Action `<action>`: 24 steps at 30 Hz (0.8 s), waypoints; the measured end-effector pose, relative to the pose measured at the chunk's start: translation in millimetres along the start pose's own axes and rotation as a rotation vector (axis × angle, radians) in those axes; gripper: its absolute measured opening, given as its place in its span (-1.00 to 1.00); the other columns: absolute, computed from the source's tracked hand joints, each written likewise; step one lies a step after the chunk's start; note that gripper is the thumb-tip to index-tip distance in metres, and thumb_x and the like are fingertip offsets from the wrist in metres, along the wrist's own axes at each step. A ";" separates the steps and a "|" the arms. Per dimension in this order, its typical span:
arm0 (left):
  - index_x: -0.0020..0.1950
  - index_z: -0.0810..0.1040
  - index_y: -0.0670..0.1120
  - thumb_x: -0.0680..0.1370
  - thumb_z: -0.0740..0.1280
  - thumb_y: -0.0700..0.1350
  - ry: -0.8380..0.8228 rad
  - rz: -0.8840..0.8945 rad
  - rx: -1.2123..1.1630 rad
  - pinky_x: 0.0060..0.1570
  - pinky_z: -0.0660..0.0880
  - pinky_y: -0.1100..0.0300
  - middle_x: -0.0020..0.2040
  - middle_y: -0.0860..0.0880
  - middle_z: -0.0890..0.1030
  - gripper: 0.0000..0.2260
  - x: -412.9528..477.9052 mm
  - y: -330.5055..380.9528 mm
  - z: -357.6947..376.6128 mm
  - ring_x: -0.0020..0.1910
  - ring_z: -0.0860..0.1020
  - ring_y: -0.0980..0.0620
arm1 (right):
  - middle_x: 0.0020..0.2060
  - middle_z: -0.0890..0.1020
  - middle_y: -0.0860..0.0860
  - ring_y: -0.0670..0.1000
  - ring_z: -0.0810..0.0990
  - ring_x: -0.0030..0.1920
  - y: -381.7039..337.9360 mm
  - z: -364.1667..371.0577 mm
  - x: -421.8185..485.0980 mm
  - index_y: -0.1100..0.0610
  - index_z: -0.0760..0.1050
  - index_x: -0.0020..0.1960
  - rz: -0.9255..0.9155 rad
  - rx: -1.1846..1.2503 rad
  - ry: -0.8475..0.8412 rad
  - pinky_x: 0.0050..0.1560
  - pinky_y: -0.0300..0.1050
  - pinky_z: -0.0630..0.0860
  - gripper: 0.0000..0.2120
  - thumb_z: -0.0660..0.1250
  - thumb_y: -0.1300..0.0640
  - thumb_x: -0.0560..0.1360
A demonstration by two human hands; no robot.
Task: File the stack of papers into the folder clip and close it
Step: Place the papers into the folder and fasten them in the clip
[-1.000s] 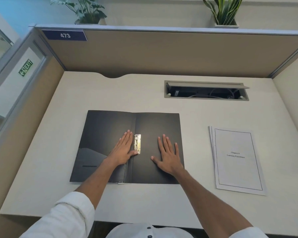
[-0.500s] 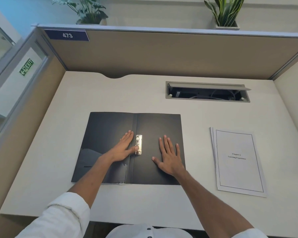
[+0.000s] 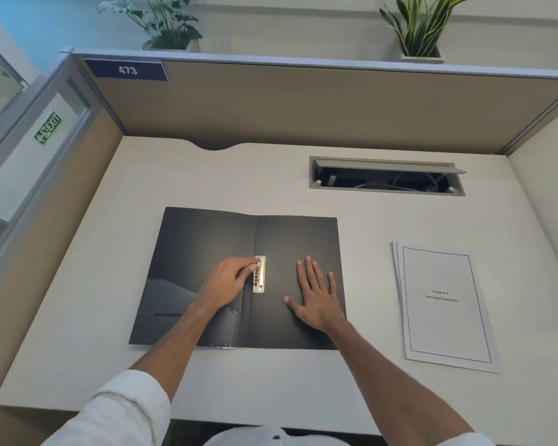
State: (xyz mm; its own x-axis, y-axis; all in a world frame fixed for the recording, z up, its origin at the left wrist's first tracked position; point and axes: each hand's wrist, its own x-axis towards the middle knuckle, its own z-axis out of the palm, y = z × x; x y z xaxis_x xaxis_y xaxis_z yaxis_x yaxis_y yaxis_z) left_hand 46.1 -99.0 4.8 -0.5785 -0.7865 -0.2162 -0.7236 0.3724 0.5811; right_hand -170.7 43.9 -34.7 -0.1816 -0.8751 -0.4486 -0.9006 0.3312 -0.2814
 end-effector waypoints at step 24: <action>0.82 -0.18 -0.03 0.84 -0.02 -0.08 -0.155 0.015 0.462 0.82 -0.03 -0.12 0.84 0.02 -0.08 -0.43 35.3 0.0 17.1 0.84 -0.12 -0.04 | 0.75 -0.39 -0.01 0.04 -0.37 0.78 4.3 4.3 6.5 -0.02 -0.38 0.77 -0.008 0.004 0.002 0.77 0.28 -0.24 -0.12 0.00 -0.39 0.71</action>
State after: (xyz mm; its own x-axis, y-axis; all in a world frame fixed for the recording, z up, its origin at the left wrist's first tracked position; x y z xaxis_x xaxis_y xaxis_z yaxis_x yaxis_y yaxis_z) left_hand 19.3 -118.4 -16.2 -0.6139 -0.7098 -0.3456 -0.7859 0.5905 0.1834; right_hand -174.1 41.2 -42.5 -0.1752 -0.8786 -0.4443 -0.9003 0.3256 -0.2888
